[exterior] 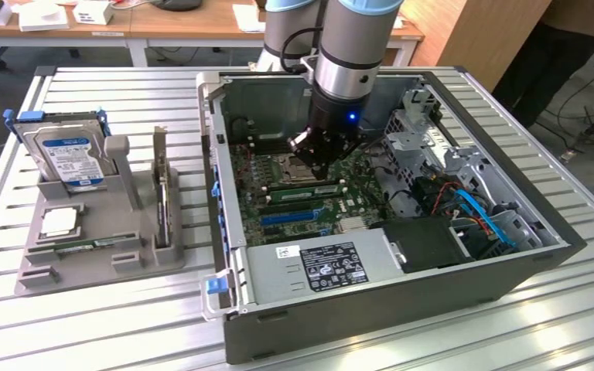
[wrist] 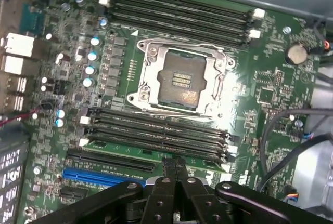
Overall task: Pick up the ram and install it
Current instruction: 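Press down the ram until it locks into place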
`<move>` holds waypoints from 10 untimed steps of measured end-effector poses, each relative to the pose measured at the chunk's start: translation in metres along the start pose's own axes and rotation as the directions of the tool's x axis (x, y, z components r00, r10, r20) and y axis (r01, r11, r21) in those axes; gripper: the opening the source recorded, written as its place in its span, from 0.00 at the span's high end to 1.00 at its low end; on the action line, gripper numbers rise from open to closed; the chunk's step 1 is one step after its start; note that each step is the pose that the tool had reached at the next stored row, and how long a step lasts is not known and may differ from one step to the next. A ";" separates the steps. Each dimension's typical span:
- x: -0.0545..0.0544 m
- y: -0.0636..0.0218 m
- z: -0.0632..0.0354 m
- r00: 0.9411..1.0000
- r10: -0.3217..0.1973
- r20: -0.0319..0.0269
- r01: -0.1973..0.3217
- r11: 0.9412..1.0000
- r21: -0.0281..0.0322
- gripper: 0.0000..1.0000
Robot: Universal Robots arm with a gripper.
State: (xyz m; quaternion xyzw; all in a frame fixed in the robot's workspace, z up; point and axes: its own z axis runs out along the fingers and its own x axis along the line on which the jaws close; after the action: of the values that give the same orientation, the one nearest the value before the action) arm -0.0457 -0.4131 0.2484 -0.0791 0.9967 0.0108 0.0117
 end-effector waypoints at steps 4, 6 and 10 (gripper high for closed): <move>0.000 0.0000 0.0000 1.000 0.005 0.000 -0.005 1.000 0.000 0.91; 0.000 0.0000 0.0000 1.000 0.005 0.000 -0.005 1.000 0.000 0.91; 0.000 0.0000 0.0001 1.000 0.005 -0.002 -0.005 1.000 0.001 0.91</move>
State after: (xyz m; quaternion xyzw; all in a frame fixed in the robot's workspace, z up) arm -0.0456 -0.4131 0.2483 -0.0766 0.9970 0.0103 0.0106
